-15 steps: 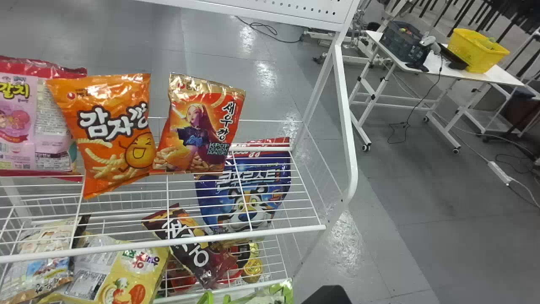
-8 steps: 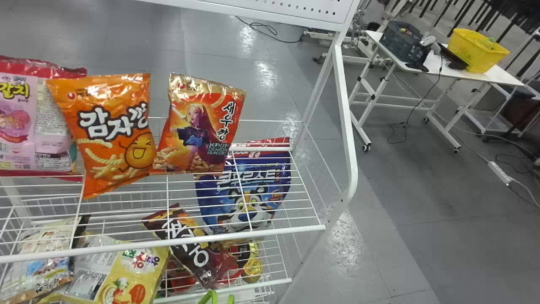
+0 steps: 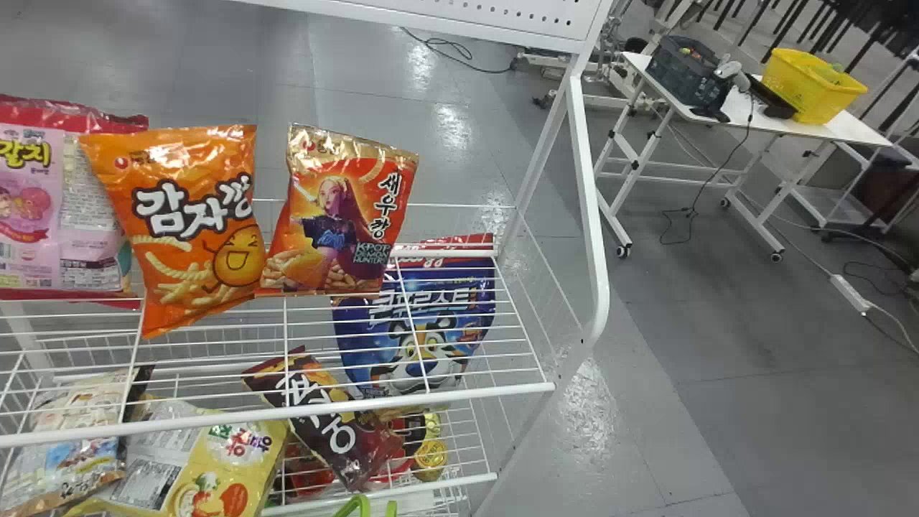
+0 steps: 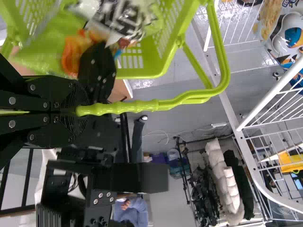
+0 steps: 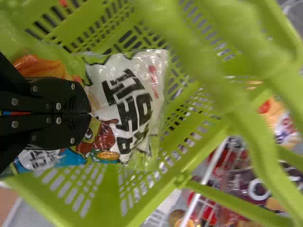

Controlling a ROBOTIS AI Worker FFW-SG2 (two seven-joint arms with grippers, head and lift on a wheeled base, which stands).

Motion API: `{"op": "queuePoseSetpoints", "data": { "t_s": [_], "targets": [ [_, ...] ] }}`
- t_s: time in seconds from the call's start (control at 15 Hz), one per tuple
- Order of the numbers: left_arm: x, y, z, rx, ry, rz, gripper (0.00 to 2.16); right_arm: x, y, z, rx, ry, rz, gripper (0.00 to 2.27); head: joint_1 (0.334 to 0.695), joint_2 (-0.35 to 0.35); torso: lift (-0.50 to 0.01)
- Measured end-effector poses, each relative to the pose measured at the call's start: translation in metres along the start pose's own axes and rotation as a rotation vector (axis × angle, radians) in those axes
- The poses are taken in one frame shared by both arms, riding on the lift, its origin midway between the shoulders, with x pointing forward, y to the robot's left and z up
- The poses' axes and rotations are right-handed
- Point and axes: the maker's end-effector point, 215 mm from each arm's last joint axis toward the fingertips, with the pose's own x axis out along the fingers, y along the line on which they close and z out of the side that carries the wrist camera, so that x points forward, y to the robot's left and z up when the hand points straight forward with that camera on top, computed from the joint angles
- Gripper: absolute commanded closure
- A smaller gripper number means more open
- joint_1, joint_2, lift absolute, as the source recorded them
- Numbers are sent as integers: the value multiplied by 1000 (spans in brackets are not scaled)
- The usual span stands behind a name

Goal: Hold basket handle with left hand then pick Gkobukchip with right hand and place into basket

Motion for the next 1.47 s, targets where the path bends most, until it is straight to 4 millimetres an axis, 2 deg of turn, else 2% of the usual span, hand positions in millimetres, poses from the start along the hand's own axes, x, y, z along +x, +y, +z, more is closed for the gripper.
{"op": "queuePoseSetpoints", "data": {
  "t_s": [0.07,0.13,0.2,0.27,0.4,0.6,0.8,1.0,1.13,1.27,1.47],
  "targets": [
    [0,0,0,1,1,0,2111,5,0,16,11,-45,-3,1744,695,-350,-31],
    [1,0,-1,1,2,0,2111,9,0,25,18,-66,-6,1021,695,-350,-31],
    [1,0,-1,0,3,0,2111,11,-1,28,21,-72,-8,76,695,-350,-31],
    [1,0,-1,0,3,-1,2115,12,-3,29,19,-71,-13,-2,695,-350,-31],
    [1,0,-1,-1,3,0,2111,8,-10,20,6,-46,-26,26,695,-350,-31],
    [1,0,-1,-1,3,0,2111,-16,-32,7,9,-9,-63,53,695,-350,-31],
    [1,0,-1,-1,3,-1,2111,-48,-65,19,32,-63,-140,53,695,-350,-31],
    [1,0,-1,-1,4,-2,2111,-73,-100,59,72,-200,-211,53,695,-350,-31],
    [2,0,-3,-3,6,-2,2115,-92,-122,105,88,-364,-266,60,695,-350,-31],
    [2,0,-4,-5,7,-2,2115,-113,-129,147,99,-537,-289,63,695,-350,-31],
    [2,1,-4,-8,7,-3,2111,-153,-125,194,130,-827,-273,63,695,-350,-31]
  ]
}}
